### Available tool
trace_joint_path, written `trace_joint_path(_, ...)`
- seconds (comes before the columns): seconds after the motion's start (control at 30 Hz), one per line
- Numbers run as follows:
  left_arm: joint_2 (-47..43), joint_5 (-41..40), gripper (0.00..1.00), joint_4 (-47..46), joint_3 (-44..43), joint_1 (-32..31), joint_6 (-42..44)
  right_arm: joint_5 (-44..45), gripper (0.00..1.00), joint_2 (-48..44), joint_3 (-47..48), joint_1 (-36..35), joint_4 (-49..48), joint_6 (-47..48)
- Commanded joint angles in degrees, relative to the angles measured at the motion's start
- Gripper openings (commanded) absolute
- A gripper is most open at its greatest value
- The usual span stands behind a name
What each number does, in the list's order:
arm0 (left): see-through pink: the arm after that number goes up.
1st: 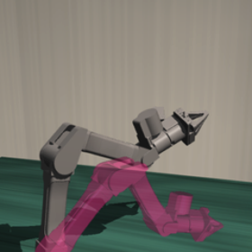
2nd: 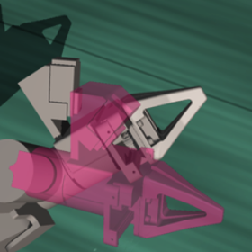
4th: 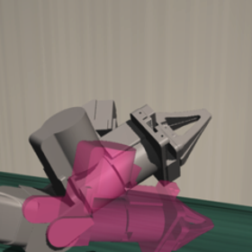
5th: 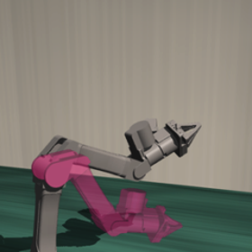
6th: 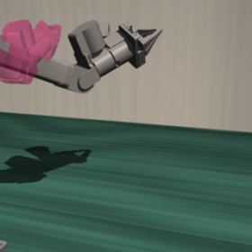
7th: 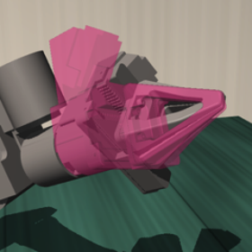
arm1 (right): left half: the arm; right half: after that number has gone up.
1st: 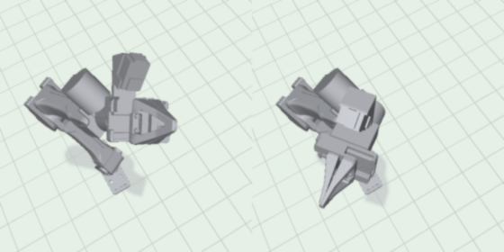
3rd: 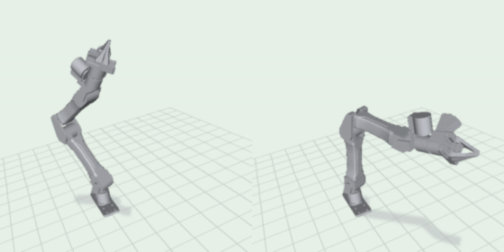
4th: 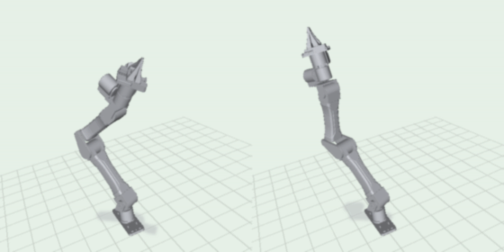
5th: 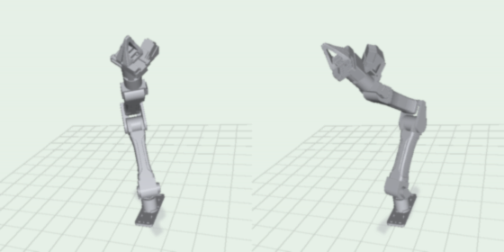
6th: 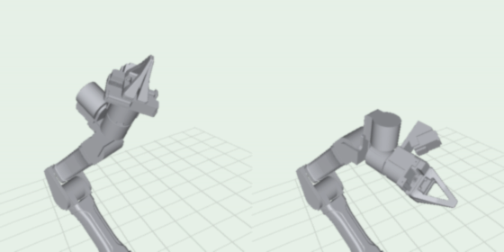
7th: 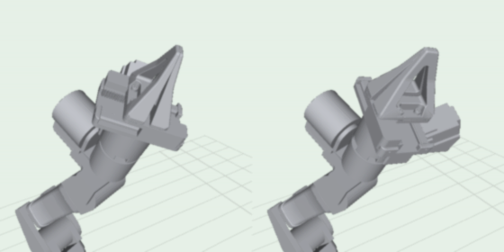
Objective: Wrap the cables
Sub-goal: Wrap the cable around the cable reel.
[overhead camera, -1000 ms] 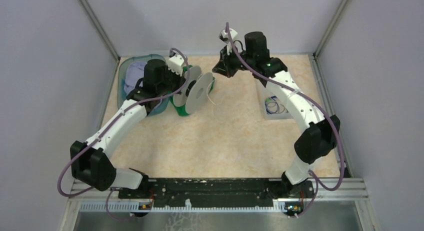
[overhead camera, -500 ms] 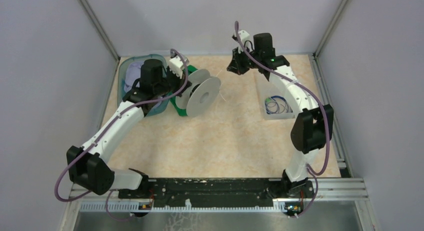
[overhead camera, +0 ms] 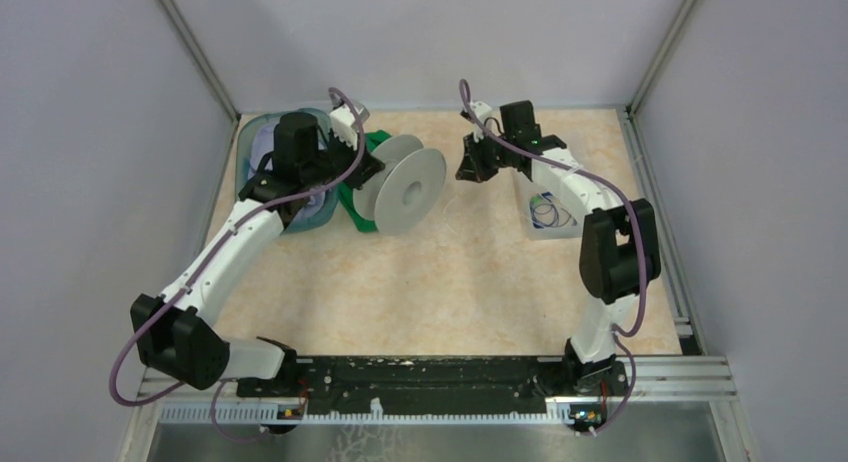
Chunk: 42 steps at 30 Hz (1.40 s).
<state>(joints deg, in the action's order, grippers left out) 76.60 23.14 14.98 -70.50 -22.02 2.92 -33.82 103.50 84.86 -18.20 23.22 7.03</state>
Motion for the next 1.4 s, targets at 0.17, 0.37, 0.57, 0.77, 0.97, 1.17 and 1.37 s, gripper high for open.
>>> trace_joint_path(0.17, -0.7, 0.0, 0.00, -3.0, -3.9, 2.2, -8.0, -10.8, 0.03, -0.5, -5.6, 0.6, -6.3, -3.3)
trace_joint_path(0.37, -0.7, -0.3, 0.00, -3.6, -3.9, 4.6, -11.6, -15.2, 0.13, -1.9, -5.9, 0.6, -5.5, -3.7)
trace_joint_path(0.57, -1.5, 0.3, 0.00, -3.3, -4.0, 5.8, -11.7, -13.7, 0.39, -6.2, -6.8, 2.0, -5.8, -2.2)
trace_joint_path(0.77, -2.0, 1.3, 0.00, -3.1, -4.2, 6.7, -12.9, -14.7, 0.64, -11.6, -11.9, 3.4, -7.8, 1.0)
trace_joint_path(0.97, -1.8, 2.4, 0.00, -2.6, -5.1, 7.3, -14.1, -19.2, 0.79, -15.5, -18.8, 3.3, -7.1, 12.5)
trace_joint_path(1.17, -1.4, 4.1, 0.00, -3.3, -5.2, 8.2, -15.7, -23.2, 0.85, -16.5, -23.3, 2.9, -6.1, 21.4)
trace_joint_path(1.37, -1.0, 5.1, 0.00, -3.8, -5.2, 8.8, -16.8, -20.1, 0.87, -15.1, -24.2, -1.4, -4.9, 27.0)
